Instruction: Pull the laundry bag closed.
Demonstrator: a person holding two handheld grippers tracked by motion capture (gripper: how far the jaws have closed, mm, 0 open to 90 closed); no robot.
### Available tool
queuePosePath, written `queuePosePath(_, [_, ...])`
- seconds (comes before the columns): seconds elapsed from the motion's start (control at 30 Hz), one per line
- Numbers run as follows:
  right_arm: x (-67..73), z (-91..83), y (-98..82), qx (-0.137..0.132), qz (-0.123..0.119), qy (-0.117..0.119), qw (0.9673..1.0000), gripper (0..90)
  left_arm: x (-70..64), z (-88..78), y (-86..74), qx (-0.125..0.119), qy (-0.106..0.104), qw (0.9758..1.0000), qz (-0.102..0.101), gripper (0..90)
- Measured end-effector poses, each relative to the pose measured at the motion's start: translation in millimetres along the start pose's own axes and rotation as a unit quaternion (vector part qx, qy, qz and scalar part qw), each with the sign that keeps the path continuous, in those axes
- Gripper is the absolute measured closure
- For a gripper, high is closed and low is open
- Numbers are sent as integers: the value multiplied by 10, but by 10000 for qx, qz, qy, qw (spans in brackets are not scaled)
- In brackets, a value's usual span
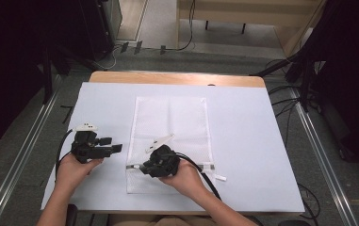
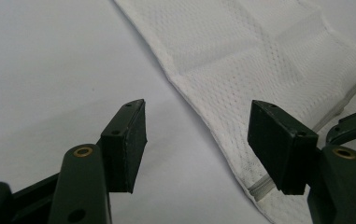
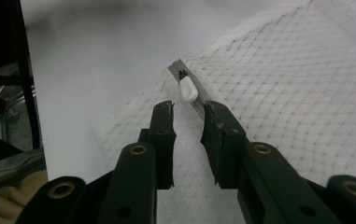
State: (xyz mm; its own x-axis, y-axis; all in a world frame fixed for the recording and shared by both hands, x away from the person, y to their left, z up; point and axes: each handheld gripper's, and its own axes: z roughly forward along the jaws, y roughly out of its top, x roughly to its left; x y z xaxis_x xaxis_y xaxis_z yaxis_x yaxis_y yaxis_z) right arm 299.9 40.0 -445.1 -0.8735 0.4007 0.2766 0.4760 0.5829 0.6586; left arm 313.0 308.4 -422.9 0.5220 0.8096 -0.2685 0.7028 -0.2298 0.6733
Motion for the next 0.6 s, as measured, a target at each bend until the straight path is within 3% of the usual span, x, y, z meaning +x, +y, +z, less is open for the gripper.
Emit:
queuePosePath(0.23, [15, 129, 6, 131, 14, 2, 9999, 752, 11, -9, -1, 15, 5, 10000, 13, 380])
queuePosePath(0.6, [-10, 234, 46, 38, 149, 110, 9998, 778, 11, -11, -1, 12, 4, 10000, 17, 380])
